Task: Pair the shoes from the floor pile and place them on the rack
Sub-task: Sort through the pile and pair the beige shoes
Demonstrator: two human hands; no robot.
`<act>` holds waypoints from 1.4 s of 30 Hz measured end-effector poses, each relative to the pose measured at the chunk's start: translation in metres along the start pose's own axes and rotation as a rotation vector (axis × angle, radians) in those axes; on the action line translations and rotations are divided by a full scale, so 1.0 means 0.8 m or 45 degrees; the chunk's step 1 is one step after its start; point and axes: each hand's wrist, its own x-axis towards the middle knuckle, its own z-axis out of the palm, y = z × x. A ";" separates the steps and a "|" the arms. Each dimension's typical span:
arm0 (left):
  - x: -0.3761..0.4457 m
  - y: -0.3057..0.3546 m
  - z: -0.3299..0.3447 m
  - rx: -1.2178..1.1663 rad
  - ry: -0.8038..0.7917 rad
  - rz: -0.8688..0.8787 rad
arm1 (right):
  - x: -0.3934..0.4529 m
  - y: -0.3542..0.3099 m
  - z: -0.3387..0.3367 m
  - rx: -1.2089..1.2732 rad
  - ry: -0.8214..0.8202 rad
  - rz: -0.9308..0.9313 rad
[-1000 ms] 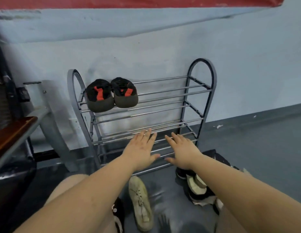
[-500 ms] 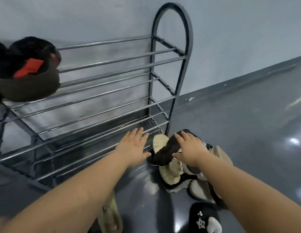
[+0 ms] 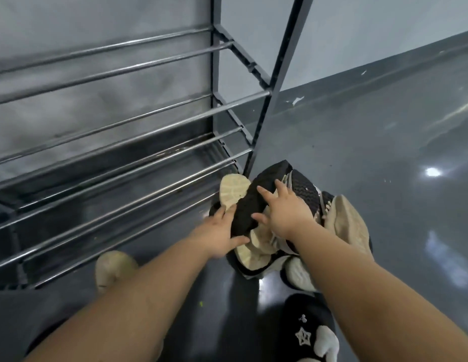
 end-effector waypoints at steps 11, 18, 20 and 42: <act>0.017 0.001 -0.015 -0.250 0.124 -0.012 | 0.008 -0.005 0.005 0.392 0.135 0.007; -0.039 -0.013 -0.037 -0.480 0.177 0.038 | -0.016 -0.034 -0.005 0.996 0.105 0.195; -0.065 -0.017 -0.036 -0.702 0.202 0.072 | -0.028 -0.050 -0.003 1.324 0.046 0.265; -0.269 -0.139 0.027 -1.673 0.032 -0.213 | -0.172 -0.234 0.055 1.473 -0.389 -0.197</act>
